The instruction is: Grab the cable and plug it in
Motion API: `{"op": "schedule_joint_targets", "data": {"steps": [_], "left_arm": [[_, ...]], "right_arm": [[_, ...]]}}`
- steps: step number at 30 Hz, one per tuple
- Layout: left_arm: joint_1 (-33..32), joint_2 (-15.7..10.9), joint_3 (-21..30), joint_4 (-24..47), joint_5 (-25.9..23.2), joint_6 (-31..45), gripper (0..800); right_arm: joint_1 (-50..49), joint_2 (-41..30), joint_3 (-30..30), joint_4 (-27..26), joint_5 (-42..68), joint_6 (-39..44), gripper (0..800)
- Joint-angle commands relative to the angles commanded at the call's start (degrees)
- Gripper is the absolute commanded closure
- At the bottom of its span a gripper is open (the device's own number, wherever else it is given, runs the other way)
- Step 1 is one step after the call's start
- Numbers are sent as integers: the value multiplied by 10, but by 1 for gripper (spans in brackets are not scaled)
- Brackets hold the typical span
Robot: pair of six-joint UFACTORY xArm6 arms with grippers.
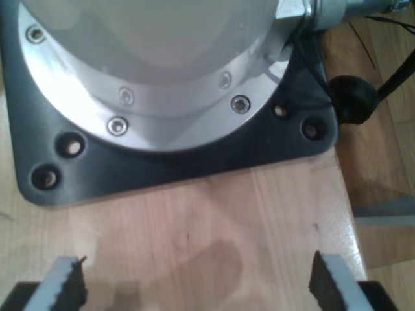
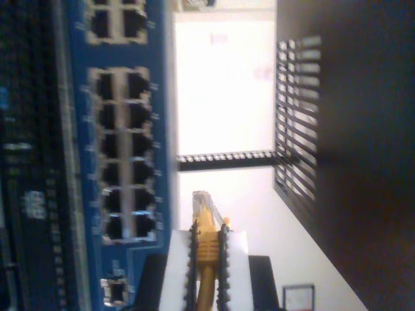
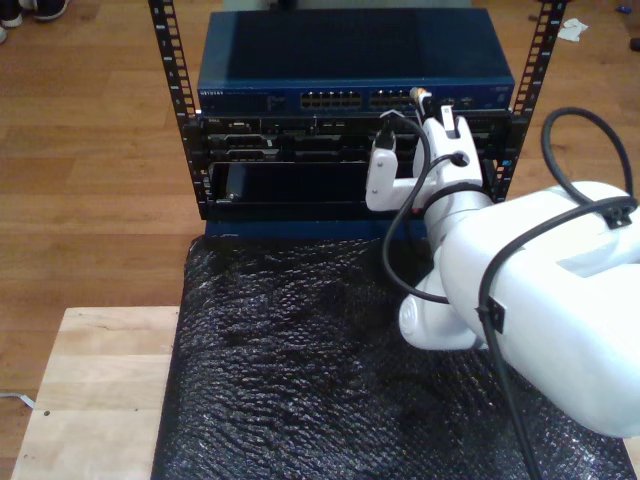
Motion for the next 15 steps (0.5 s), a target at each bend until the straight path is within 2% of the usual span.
{"op": "schedule_joint_targets", "data": {"steps": [4, 15], "left_arm": [[0, 0, 1, 0, 0, 0, 0], [0, 0, 1, 0, 0, 0, 0]], "right_arm": [[14, 21, -20, 33, -4, -9, 800], [25, 49, -40, 78, -27, -20, 800]]}}
